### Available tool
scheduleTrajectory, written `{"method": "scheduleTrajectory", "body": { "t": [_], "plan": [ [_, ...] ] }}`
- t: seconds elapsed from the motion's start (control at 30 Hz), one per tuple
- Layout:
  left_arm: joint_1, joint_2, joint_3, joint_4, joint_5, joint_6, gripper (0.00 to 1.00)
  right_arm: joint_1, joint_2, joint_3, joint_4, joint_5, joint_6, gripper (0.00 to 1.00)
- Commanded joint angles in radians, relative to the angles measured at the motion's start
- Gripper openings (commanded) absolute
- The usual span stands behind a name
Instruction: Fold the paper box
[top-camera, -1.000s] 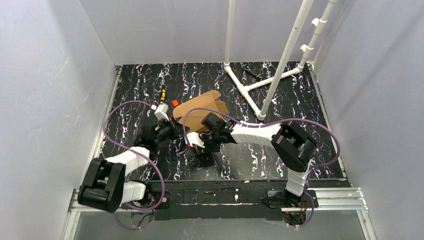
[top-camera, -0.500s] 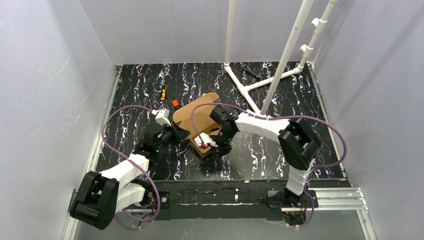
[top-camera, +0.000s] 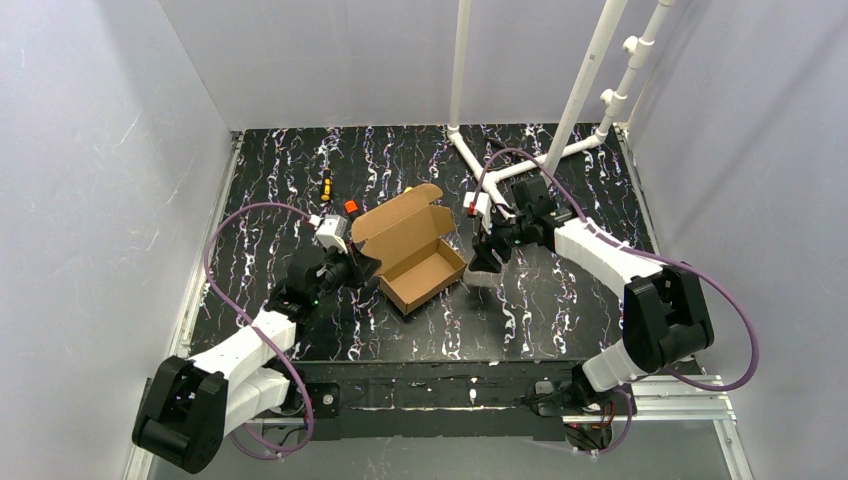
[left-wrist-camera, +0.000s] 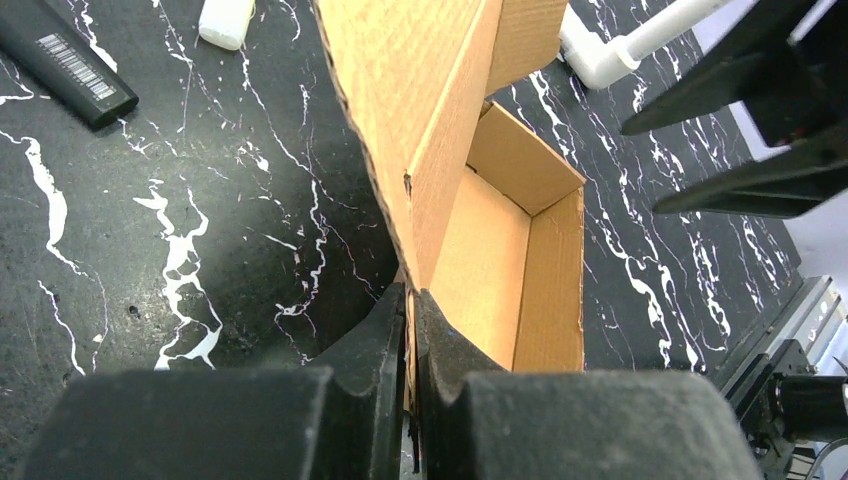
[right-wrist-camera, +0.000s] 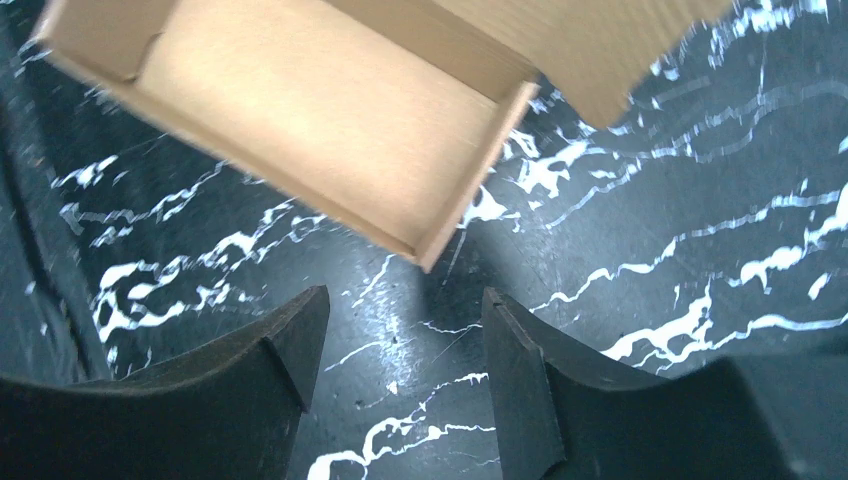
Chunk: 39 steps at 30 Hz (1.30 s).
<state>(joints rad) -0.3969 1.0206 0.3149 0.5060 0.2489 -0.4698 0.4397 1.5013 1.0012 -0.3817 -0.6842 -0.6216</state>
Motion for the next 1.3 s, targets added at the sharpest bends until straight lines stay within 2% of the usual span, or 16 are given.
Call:
{"method": "scheduleTrajectory", "body": {
  "t": [0.0,0.2,0.33,0.57,0.63,0.73,0.8,0.97,1.1,1.2,1.27],
  "plan": [
    [-0.021,-0.030,0.024,-0.019,-0.038,0.055,0.03,0.023,0.034,-0.048,0.371,0.209,0.392,0.66],
    [-0.043,-0.022,0.035,-0.027,-0.042,0.057,0.02,0.082,0.112,-0.017,0.438,0.319,0.467,0.66],
    [-0.049,-0.017,0.044,-0.033,-0.043,0.060,0.02,0.101,0.178,0.012,0.437,0.338,0.490,0.61],
    [-0.053,-0.008,0.053,-0.038,-0.045,0.049,0.03,0.159,0.229,0.010,0.428,0.416,0.447,0.40],
    [-0.056,-0.004,0.054,-0.038,-0.043,0.047,0.03,0.177,0.240,0.008,0.427,0.458,0.429,0.30],
    [-0.056,-0.007,0.048,-0.038,-0.039,0.045,0.04,0.186,0.244,-0.001,0.438,0.517,0.401,0.10],
    [-0.056,-0.002,0.045,-0.038,-0.030,0.041,0.14,0.186,0.233,-0.007,0.450,0.532,0.401,0.02],
    [-0.056,0.016,0.057,-0.039,-0.036,-0.017,0.49,0.187,0.163,-0.037,0.515,0.614,0.430,0.01],
    [-0.046,-0.021,0.057,-0.068,-0.117,-0.131,0.73,0.184,0.148,-0.061,0.560,0.740,0.462,0.01],
    [-0.034,-0.106,0.069,-0.207,-0.232,-0.274,0.97,0.185,0.152,-0.074,0.584,0.745,0.503,0.01],
    [-0.030,-0.168,0.106,-0.405,-0.314,-0.366,0.98,0.185,0.152,-0.078,0.592,0.741,0.528,0.01]
  ]
}}
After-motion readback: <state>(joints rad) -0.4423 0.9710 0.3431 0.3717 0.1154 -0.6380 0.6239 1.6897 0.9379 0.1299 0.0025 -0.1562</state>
